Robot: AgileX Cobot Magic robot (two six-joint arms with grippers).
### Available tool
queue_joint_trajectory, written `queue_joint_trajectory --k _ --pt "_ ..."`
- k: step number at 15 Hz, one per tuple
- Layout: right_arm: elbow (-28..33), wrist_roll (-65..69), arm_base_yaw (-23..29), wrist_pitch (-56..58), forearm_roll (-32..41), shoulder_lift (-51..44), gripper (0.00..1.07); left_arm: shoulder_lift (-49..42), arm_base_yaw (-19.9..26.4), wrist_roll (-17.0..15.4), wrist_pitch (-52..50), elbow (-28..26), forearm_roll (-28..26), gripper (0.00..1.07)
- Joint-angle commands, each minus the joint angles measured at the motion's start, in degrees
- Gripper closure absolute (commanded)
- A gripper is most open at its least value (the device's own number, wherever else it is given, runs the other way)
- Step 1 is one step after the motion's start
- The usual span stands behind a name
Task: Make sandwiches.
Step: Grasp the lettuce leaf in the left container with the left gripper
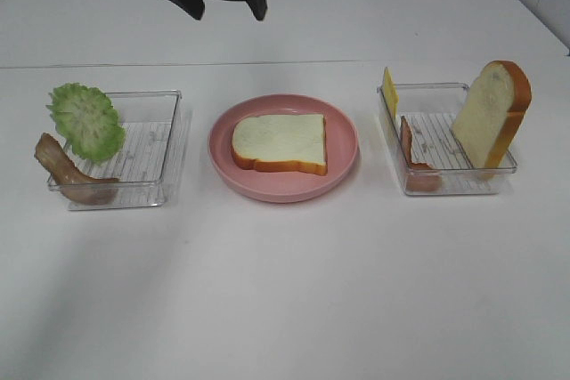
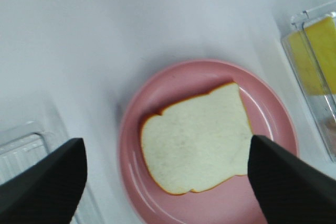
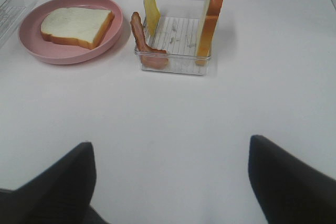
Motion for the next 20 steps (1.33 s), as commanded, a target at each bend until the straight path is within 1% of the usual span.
queue_joint_trajectory --k 1,2,3,4,5,6,7,9,10,11,13,14,17,19,20 --pt "-0.06 -0.52 -0.23 -0.52 0.23 -0.92 0.31 -2.23 2.86 -0.29 4.3 -0.29 0.34 0.27" --pt "-0.06 -0.52 -0.23 -0.52 0.23 -0.92 0.31 -3.44 4.24 -0.34 4.3 0.23 0.34 0.27" --pt "-0.06 -0.52 -0.23 -0.52 0.23 -0.92 0.31 -4.87 5.61 -0.46 4.3 2.12 0.52 0.27" --pt "-0.06 -0.52 -0.23 -0.52 0.23 -0.92 0.31 -6.47 7.1 -0.46 4.3 4.87 0.69 0.27" --pt "-0.06 -0.52 -0.23 -0.52 0.23 -0.92 0.31 -9.85 9.45 -0.46 4.3 11.17 0.86 0.27" --pt "-0.06 -0.52 -0.23 -0.52 0.23 -0.92 0.31 -11.23 10.6 -0.46 4.3 13.92 1.03 0.27" --pt "-0.06 -0.52 -0.23 -0.52 0.23 -0.92 0.31 -11.92 11.34 -0.46 4.3 15.24 1.03 0.27" --pt "-0.06 -0.52 -0.23 -0.52 0.23 -0.92 0.31 -13.98 14.09 -0.46 4.3 19.6 1.2 0.27" --pt "-0.06 -0.52 -0.23 -0.52 0.29 -0.92 0.31 -14.15 14.5 -0.46 4.3 19.94 1.26 0.27" --pt "-0.06 -0.52 -0.23 -0.52 0.29 -0.92 0.31 -14.32 15.81 -0.34 4.3 21.6 1.89 0.27" --pt "-0.06 -0.52 -0.23 -0.52 0.29 -0.92 0.31 -13.69 17.3 -0.34 4.24 24.64 6.25 0.27" --pt "-0.06 -0.52 -0.23 -0.52 0.29 -0.92 0.31 -13.35 17.88 -0.23 4.01 25.95 7.28 0.27" --pt "-0.06 -0.52 -0.23 -0.52 0.29 -0.92 0.31 -10.77 17.88 -0.29 1.89 26.59 7.28 0.27" --pt "-0.06 -0.52 -0.23 -0.52 0.29 -0.92 0.31 -7.85 17.88 -0.29 1.38 26.59 7.28 0.27" --pt "-0.06 -0.52 -0.23 -0.52 0.29 -0.92 0.31 -5.27 17.88 -0.29 0.52 26.59 8.31 0.27"
